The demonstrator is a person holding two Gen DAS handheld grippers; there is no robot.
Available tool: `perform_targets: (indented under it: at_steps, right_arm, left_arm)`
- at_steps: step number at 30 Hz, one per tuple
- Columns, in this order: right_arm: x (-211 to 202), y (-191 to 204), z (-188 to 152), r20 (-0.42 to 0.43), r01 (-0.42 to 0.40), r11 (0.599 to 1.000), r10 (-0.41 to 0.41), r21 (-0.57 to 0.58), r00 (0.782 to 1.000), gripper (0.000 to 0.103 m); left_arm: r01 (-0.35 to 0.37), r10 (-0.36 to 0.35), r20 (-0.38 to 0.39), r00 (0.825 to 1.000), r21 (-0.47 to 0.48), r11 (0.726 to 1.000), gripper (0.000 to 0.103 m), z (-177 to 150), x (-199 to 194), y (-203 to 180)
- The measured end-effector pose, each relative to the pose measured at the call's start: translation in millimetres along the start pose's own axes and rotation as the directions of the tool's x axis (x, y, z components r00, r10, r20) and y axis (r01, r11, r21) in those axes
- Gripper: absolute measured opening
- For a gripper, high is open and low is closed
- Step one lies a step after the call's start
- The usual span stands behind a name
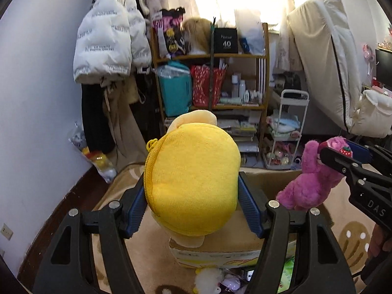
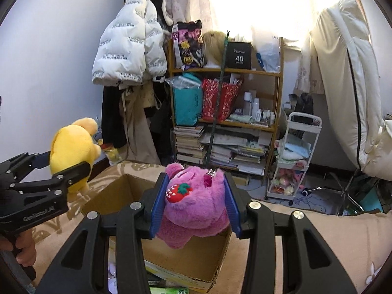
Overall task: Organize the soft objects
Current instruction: 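Lift yellow plush and pink bear and carry both over the box, then open both tools to drop the plushes into the box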
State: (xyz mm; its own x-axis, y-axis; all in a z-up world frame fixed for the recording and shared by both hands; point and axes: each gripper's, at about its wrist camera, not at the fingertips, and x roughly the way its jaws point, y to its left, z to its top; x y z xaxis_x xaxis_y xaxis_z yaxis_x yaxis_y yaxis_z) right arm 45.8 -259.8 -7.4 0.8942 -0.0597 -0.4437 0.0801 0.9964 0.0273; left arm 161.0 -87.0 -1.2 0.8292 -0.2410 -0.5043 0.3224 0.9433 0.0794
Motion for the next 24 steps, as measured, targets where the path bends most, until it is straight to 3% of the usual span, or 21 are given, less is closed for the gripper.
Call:
perform_targets:
  at_steps: [13, 17, 21, 24]
  right_arm:
    - [28.3, -2.0, -20.0, -0.105, -0.013, 0.999, 0.016, 0.030, 0.994, 0.047]
    - [28.8, -1.0, -21.3, -0.118, -0.013, 0.999, 0.017, 0.029, 0.993, 0.048]
    - [26.3, -1.3, -23.1, -0.127, -0.015, 0.999, 0.019, 0.036, 0.992, 0.048]
    - [27.2, 0.0, -25.4, -0.139, -0.019, 0.999, 0.023, 0.034, 0.990, 0.048]
  left_arm:
    - [0.050, -0.052, -0.105, 0.993, -0.026, 0.998, 0.070, -23.1, 35.0, -4.9]
    - [0.094, -0.104, -0.134, 0.985, -0.084, 0.992, 0.073, -22.6, 38.2, -0.8]
    - [0.036, -0.042, -0.128, 0.991, -0.046, 0.998, 0.081, -22.2, 38.8, 0.2]
    - [0.029, -0.033, -0.127, 0.991, -0.040, 0.999, 0.085, -20.3, 38.4, 1.8]
